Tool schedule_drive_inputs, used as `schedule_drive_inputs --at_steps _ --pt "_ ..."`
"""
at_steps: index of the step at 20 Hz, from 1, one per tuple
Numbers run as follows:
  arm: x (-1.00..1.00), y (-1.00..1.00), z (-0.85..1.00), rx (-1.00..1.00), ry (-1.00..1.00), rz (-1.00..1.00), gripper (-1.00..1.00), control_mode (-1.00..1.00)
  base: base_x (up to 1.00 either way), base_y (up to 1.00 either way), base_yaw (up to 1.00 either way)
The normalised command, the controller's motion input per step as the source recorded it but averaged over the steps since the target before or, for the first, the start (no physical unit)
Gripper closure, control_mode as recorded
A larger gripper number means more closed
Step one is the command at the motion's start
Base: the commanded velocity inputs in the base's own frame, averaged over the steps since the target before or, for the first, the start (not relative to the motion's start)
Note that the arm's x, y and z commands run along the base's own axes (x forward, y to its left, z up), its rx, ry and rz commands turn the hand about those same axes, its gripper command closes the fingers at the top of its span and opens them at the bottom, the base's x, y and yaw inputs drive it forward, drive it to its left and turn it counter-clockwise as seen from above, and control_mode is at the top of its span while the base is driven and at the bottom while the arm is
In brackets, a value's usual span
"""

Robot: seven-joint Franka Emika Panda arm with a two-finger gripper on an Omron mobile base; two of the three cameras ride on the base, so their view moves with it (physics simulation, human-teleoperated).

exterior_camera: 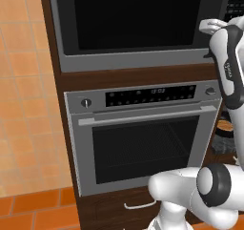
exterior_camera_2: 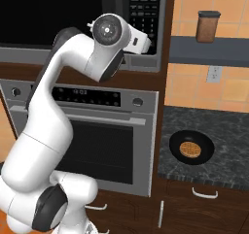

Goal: Open the microwave, place the bowl with waffle inside the microwave, then close the microwave door and turn it on.

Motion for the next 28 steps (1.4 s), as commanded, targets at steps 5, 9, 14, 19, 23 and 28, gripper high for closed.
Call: schedule_drive_inputs --at_steps 5,9,14,19,23,28 --pt "0.27 0.01 -0.12 0.0 0.0 0.0 1.0 -1.0 0.0 0.0 0.0" --pt "-0.36 0.0 0.0 0.0 0.0 0.0 1.0 -1.0 0.0 0.0 0.0" --pt "-0.93 0.0 0.07 -0.02 -0.05 -0.06 1.0 -1.0 0.0 0.0 0.0" --pt "-1.0 0.0 0.0 -0.09 -0.02 -0.36 1.0 -1.0 0.0 0.0 0.0" --pt "-1.0 0.0 0.0 -0.2 0.0 -0.32 1.0 -1.0 0.0 0.0 0.0" --pt "-1.0 0.11 -0.02 -0.2 -0.07 -0.3 1.0 -1.0 0.0 0.0 0.0"
